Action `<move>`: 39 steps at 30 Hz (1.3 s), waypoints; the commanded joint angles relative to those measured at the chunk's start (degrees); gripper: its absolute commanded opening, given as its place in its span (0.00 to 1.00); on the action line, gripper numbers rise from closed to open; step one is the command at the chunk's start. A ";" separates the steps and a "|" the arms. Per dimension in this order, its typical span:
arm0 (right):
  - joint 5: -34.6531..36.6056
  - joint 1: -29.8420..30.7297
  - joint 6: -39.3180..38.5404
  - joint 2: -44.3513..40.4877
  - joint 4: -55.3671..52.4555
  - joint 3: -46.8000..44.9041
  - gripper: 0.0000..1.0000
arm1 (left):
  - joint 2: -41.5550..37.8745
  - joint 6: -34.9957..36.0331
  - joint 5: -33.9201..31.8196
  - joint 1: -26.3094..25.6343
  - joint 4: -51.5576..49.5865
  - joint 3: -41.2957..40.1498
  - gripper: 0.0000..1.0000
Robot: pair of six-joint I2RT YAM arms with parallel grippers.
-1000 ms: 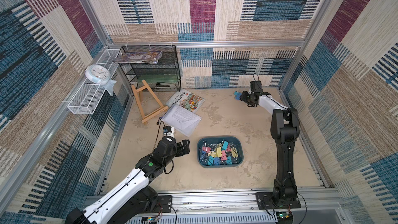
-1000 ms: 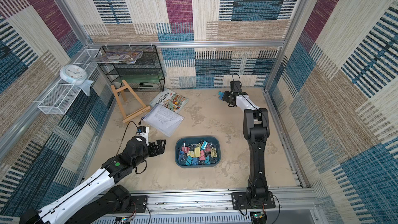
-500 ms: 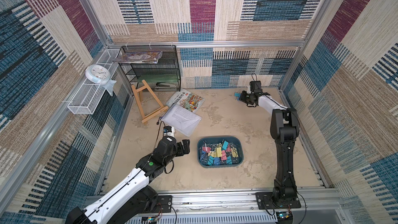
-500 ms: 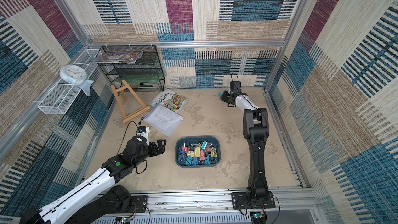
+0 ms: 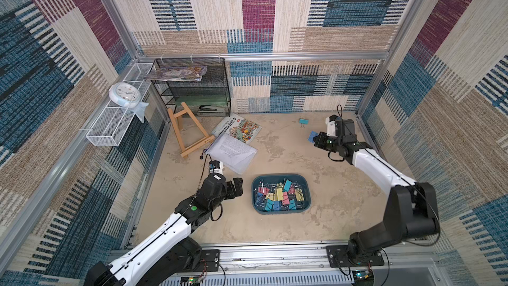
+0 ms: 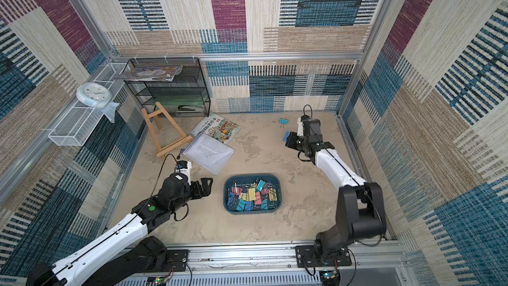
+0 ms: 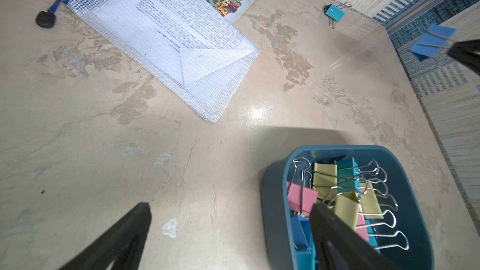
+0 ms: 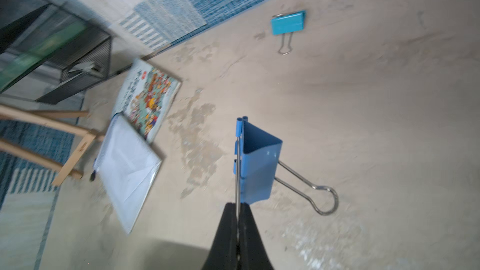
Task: Put the binder clips in the storage box
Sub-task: Pick up the binder clip at the center of the board, then place the binder clip in the storage box.
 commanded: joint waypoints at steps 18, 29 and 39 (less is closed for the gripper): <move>31.44 36.10 13.38 -11.28 -42.18 -1.39 0.00 | 2.80 1.42 0.76 0.46 5.41 -0.85 1.00; 37.68 41.41 12.73 4.88 -40.76 0.99 0.00 | 0.87 0.50 0.78 0.54 4.16 -2.20 1.00; 30.82 36.41 5.87 2.14 -18.30 4.53 0.42 | -1.93 0.88 0.03 0.54 3.19 -2.55 0.99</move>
